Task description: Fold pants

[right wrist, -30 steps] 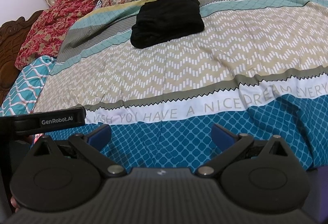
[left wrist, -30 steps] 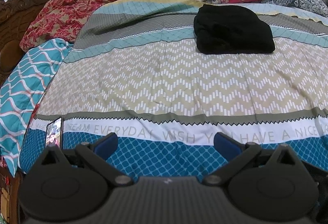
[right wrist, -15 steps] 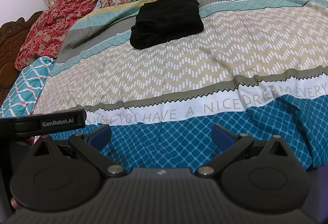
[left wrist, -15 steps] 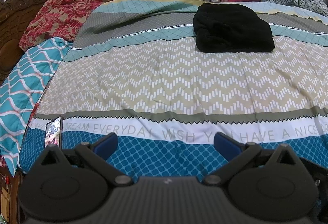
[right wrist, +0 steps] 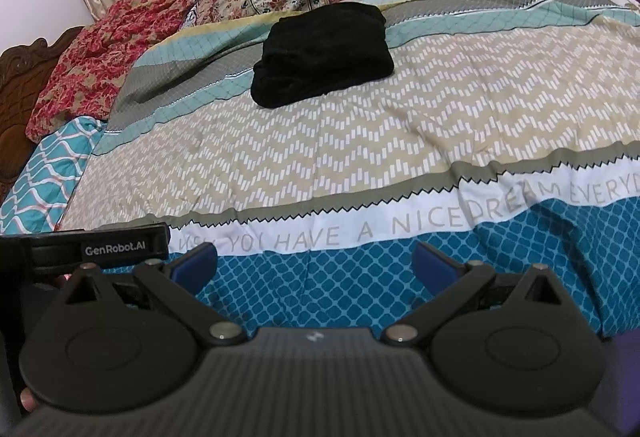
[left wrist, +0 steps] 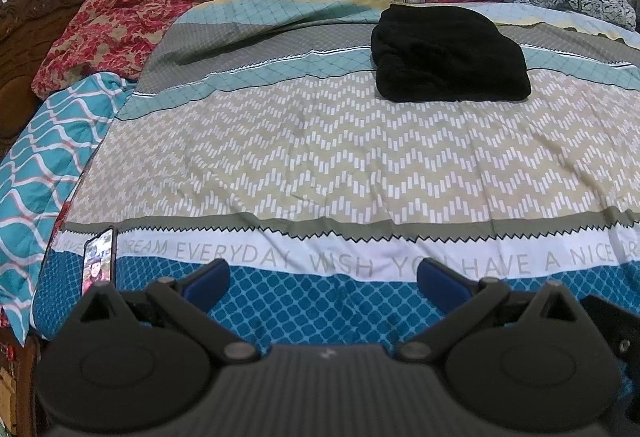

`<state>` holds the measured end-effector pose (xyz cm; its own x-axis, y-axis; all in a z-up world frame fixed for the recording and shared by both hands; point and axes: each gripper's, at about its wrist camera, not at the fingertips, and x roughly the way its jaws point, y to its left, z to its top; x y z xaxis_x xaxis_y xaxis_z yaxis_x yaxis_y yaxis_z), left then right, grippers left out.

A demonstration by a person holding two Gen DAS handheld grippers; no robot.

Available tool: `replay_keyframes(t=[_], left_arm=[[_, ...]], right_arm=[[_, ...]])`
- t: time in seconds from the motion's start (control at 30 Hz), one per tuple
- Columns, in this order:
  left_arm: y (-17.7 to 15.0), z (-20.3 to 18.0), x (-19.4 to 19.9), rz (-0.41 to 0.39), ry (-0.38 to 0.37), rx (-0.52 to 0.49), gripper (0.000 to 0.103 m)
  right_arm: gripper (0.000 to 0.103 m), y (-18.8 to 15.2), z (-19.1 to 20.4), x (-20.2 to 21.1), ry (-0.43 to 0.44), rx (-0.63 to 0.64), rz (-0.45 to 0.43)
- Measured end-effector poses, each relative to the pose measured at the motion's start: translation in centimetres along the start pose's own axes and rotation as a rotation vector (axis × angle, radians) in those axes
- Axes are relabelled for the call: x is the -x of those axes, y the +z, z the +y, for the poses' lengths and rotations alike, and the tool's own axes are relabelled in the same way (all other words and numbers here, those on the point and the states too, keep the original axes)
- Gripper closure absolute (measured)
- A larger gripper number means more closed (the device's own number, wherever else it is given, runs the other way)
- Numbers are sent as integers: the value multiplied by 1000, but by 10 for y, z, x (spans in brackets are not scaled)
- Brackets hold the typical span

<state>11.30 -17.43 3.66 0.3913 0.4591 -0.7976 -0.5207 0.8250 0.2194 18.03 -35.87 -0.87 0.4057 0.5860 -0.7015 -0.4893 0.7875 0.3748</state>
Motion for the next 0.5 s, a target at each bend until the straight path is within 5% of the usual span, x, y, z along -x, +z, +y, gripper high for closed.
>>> replay_keyframes(t=[0.5], left_arm=[[3,-4,2,-1,-46,0,0]], right_arm=[[0,2,-4,2,-35,-5,-20]])
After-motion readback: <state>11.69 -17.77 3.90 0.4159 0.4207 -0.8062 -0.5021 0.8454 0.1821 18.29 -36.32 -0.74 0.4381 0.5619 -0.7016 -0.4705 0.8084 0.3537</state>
